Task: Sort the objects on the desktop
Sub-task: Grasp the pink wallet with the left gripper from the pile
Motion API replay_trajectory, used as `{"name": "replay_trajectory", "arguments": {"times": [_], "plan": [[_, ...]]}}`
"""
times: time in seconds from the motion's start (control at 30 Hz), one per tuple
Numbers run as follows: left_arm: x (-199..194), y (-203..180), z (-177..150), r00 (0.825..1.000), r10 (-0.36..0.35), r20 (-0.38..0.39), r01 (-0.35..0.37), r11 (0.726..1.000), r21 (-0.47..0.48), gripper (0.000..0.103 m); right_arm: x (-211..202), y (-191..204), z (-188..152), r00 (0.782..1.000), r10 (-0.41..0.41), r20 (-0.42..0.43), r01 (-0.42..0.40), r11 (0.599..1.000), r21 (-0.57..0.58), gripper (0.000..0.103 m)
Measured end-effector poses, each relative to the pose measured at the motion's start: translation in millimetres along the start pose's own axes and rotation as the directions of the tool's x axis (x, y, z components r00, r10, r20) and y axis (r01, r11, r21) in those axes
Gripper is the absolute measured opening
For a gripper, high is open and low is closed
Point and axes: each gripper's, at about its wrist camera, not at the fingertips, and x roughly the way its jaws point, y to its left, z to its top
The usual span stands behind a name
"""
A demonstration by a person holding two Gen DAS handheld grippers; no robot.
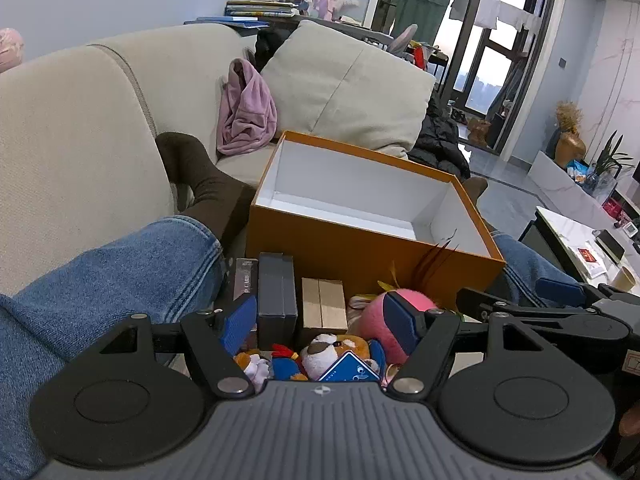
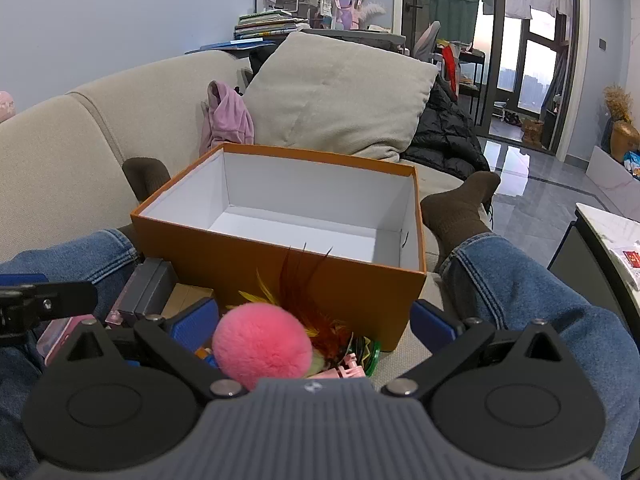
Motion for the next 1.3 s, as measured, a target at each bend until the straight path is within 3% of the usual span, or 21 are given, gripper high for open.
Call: {"name": "replay_trajectory", "arguments": {"times": [0.4, 0.57, 0.7, 0.83, 0.87, 0.93, 1.07, 1.13, 1.3], "plan": [[-1, 2, -1, 1.000, 0.008, -0.006, -0.008, 1.000, 0.000, 0.082, 0, 0, 0, 1.000, 0.002, 0.000, -0.002, 1.000, -0.003, 0.102], [-1, 11, 1, 0.999, 0.034, -0.018, -0.034, 0.999, -0.018, 0.082, -4, 3, -4, 0.998, 0.000, 0.063, 0.003, 0.999, -0.048, 0.102], [3, 25, 3, 0.996, 0.068, -0.056, -0.071, 0.996, -0.056, 0.076, -7, -4, -11, 0.985, 0.103, 0.139, -0.101, 0.995, -0.023, 0.102], [7, 29, 3, 0.994, 0.069, -0.082, -0.073, 0.996, -0.047, 0.071, 1, 0, -5, 0.985, 0.162, 0.062, -0.158, 0.985, -0.062, 0.101], [8, 30, 3, 0.994, 0.069, -0.089, -0.073, 0.996, -0.041, 0.069, 3, 3, -4, 0.985, 0.166, 0.054, -0.162, 0.983, -0.083, 0.098], [11, 31, 3, 0.992, 0.074, -0.100, -0.077, 0.997, -0.032, 0.061, 7, 10, -3, 0.981, 0.191, 0.036, -0.186, 0.976, -0.114, 0.077], [14, 35, 8, 0.990, 0.090, -0.108, -0.091, 0.996, -0.005, 0.054, 15, 19, 2, 0.964, 0.267, -0.007, -0.265, 0.955, -0.133, 0.066], [16, 41, 11, 0.987, 0.113, -0.116, -0.114, 0.993, -0.001, 0.052, 21, 25, 7, 0.955, 0.294, -0.027, -0.295, 0.944, -0.147, 0.054], [11, 49, 11, 0.978, 0.122, -0.171, -0.115, 0.992, 0.047, 0.056, 32, 43, 14, 0.929, 0.365, -0.065, -0.371, 0.913, -0.172, 0.052]]}}
